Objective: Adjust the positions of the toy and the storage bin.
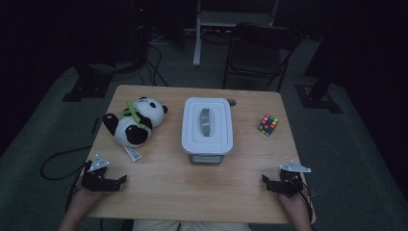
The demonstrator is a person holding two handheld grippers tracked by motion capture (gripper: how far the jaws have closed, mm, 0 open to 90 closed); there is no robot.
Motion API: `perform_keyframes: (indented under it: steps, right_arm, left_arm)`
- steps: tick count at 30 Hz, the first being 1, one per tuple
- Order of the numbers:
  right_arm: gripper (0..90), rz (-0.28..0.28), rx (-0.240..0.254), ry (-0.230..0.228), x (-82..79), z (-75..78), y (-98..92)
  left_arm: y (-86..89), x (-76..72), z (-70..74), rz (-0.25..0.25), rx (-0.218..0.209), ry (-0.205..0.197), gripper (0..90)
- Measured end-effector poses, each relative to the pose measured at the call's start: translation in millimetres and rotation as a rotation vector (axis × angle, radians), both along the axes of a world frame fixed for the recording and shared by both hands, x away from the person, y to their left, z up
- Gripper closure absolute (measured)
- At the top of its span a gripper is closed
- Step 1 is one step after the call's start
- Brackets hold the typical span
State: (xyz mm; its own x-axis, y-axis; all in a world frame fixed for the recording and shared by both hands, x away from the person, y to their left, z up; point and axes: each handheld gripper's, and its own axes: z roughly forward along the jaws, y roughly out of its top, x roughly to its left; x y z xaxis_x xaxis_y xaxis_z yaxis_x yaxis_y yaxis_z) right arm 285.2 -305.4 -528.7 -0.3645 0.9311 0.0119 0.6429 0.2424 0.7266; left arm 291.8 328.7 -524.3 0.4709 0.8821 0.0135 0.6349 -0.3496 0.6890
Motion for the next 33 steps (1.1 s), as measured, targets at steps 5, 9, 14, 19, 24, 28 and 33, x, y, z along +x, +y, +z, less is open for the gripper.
perform_keyframes:
  steps: [5, 9, 14, 19, 24, 28, 33]
  right_arm:
    - [13.7, -0.012, 0.000, 0.000, -0.4, 0.0, 0.8]
    - [13.6, -0.025, -0.003, 0.006, 0.1, 0.7, 2.0]
    - [14.9, -0.034, 0.025, 0.032, 10.1, 3.8, 1.2]
    - [14.9, -0.063, 0.058, 0.020, 19.7, 7.1, 2.0]
    - [14.8, -0.109, 0.050, -0.005, 36.8, 12.8, 6.7]
    - [12.9, -0.159, 0.053, -0.029, 53.7, 20.3, 9.9]
    - [13.9, -0.220, 0.040, -0.069, 81.1, 28.9, 17.4]
  left_arm:
    - [0.1, 0.0, 0.1, 0.000, 0.000, 0.001, 1.7]
    - [0.0, 0.0, 0.1, 0.000, 0.000, 0.001, 1.7]
    - [0.0, 0.0, 0.1, 0.000, 0.000, 0.001, 1.7]
    - [-0.1, -0.3, 0.0, 0.001, -0.001, 0.000, 1.7]
    - [0.0, -0.2, 0.1, 0.001, 0.000, 0.001, 1.8]
    - [0.0, -0.2, 0.2, 0.001, 0.000, 0.003, 1.7]
    - [-0.1, -0.2, 0.0, 0.002, -0.002, 0.001, 1.7]
